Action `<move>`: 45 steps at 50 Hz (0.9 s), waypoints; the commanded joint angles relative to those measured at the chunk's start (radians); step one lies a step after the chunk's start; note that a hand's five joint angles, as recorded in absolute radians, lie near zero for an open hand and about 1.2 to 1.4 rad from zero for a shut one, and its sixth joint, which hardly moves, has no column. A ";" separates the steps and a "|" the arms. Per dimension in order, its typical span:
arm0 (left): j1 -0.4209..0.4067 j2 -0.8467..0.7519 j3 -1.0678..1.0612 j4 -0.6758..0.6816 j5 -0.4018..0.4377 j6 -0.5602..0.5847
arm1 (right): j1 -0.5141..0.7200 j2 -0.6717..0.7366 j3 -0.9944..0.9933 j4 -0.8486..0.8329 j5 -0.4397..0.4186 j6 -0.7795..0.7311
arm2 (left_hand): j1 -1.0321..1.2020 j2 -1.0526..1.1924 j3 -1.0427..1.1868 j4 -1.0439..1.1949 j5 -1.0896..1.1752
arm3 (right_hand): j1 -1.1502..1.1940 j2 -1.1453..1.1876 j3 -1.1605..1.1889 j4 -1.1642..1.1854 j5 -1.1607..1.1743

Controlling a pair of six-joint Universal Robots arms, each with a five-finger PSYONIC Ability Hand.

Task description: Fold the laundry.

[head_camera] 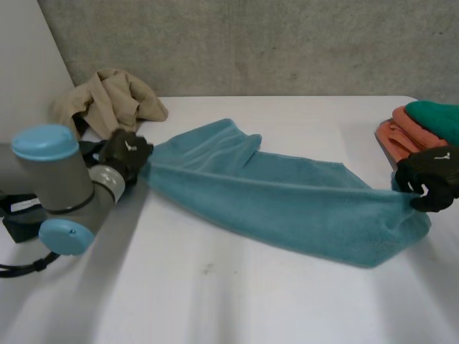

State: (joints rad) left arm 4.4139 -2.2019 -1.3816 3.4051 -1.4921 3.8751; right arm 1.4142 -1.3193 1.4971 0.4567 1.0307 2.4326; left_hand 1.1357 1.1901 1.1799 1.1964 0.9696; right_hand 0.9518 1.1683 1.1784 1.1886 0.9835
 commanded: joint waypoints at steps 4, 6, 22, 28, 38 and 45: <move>-0.042 0.292 -0.151 0.000 -0.034 -0.006 | -0.009 -0.089 0.124 0.167 0.023 -0.265 | 0.261 0.206 0.216 0.200 0.252 | 0.376 0.159 0.149 0.139 0.169; -0.045 0.306 -0.174 0.002 -0.034 -0.006 | -0.018 -0.087 0.159 0.191 0.022 -0.381 | 0.261 0.206 0.216 0.200 0.252 | -0.307 -0.524 -0.534 -0.544 -0.514; -0.044 0.303 -0.189 0.002 -0.037 -0.009 | -0.015 -0.031 0.169 -0.062 0.029 -0.282 | 0.261 0.206 0.216 0.200 0.252 | -0.626 -0.843 -0.853 -0.863 -0.832; -0.040 0.301 -0.191 0.002 -0.036 -0.009 | -0.009 0.018 0.152 -0.153 0.017 -0.284 | 0.261 0.206 0.216 0.200 0.252 | -0.617 -0.834 -0.844 -0.854 -0.824; -0.031 0.281 -0.194 0.000 -0.037 -0.011 | 0.092 0.158 0.068 -0.153 0.000 -0.391 | 0.261 0.206 0.216 0.200 0.252 | -0.547 -0.763 -0.773 -0.784 -0.753; -0.028 0.242 -0.191 0.002 -0.034 -0.009 | 0.123 0.231 -0.012 -0.106 -0.032 -0.417 | 0.261 0.206 0.216 0.200 0.252 | -0.292 -0.508 -0.519 -0.529 -0.498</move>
State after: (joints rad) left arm 4.3839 -1.9310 -1.5763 3.4061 -1.5283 3.8643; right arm 1.5155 -1.1423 1.5467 0.3106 1.0217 2.0269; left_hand 1.1346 1.1948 1.1866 1.1993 0.9696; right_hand 0.3767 0.4181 0.4405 0.4366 0.2569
